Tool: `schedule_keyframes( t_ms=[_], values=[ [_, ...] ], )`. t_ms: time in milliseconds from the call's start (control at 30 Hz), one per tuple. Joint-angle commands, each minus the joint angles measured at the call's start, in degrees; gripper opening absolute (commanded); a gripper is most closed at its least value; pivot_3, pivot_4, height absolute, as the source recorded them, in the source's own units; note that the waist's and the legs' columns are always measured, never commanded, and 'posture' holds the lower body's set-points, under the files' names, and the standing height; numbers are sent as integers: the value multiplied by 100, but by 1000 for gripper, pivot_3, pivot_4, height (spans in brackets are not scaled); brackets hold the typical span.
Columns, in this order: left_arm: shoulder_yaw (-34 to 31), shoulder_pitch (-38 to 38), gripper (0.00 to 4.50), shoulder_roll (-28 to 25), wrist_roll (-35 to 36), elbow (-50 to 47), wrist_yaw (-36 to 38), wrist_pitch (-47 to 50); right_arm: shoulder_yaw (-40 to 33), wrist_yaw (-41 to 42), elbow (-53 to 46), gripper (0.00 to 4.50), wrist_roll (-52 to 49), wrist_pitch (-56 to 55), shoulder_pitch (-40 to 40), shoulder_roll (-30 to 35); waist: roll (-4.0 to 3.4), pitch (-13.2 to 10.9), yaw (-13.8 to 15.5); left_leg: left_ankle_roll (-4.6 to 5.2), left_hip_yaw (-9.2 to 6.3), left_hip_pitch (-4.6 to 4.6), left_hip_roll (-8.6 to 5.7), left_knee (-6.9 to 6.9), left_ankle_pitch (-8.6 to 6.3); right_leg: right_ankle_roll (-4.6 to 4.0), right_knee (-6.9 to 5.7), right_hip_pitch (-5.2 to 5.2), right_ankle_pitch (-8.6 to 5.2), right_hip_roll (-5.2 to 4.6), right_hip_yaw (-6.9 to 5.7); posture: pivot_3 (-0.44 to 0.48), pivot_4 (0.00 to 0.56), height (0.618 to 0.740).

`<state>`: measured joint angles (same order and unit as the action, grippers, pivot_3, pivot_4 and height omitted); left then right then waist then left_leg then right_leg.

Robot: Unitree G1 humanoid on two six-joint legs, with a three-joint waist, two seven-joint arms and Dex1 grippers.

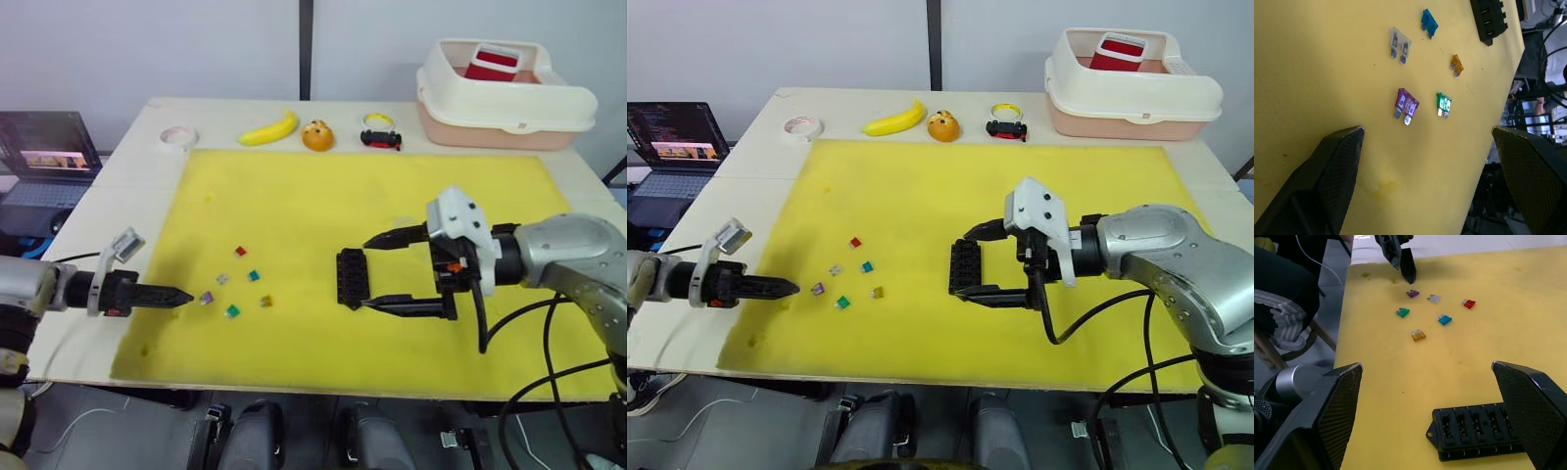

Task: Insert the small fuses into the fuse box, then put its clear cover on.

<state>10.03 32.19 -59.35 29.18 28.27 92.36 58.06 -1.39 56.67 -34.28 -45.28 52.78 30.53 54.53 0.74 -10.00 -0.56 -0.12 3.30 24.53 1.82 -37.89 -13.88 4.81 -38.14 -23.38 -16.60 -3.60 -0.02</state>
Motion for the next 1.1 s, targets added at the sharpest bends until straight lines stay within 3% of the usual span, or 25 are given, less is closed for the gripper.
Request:
schedule_keyframes(
  t_ms=[33, 67, 1100],
  values=[
    [29, 30, 3508, 75, -39, -20, 14, -42, -145, -55, -170, 4500, -135, 9, 98, 52, 0, 0, -1, 0, -2, 0, 0, 0, 0, 0, 0, 0, 0, 0, 0, 0, 150, 740],
    [56, 28, 3120, 65, -37, -58, 14, -55, -140, -65, -188, 4500, -133, 15, 100, 67, 0, 0, -2, 0, -2, 0, 0, 0, 0, 0, 0, 0, 0, 0, 0, 0, 150, 740],
    [64, 640, 3120, 1009, -553, 874, -30, -379, -39, -957, -658, 4500, -666, 409, 150, -146, -1, 3, 141, 0, -20, 1, -8, -11, 0, -20, 3, 17, -10, -27, -8, 0, 150, 740]
  ],
)
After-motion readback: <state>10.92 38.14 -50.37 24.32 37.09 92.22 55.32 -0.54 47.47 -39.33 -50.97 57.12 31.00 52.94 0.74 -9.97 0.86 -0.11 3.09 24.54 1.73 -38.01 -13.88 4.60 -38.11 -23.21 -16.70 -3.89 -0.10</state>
